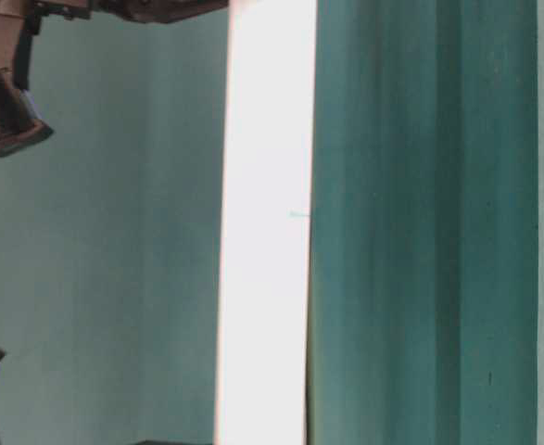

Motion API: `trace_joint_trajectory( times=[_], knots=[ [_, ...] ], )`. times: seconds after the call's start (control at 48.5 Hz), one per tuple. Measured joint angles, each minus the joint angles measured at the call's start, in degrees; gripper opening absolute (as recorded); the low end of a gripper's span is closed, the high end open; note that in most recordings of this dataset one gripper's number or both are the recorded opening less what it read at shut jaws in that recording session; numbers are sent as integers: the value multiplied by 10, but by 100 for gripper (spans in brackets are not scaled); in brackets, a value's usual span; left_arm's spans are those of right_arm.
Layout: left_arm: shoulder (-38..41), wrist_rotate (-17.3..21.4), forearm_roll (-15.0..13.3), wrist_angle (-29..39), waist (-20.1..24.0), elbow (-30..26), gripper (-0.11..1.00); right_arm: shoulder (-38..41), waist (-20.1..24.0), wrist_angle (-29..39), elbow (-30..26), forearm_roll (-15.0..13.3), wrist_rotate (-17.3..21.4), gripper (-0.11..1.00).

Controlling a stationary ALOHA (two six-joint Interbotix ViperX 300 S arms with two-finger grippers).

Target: Lift a wooden board with both hands.

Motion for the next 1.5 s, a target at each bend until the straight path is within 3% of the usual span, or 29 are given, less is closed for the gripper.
trace_joint_trajectory(
  times=[0.742,1.505],
  knots=[
    [33,0,-1,-103,-5,83,18,47,22,-84,42,1,0,22],
    [91,-43,0,-203,-39,126,18,105,46,-143,55,11,0,22]
  ],
)
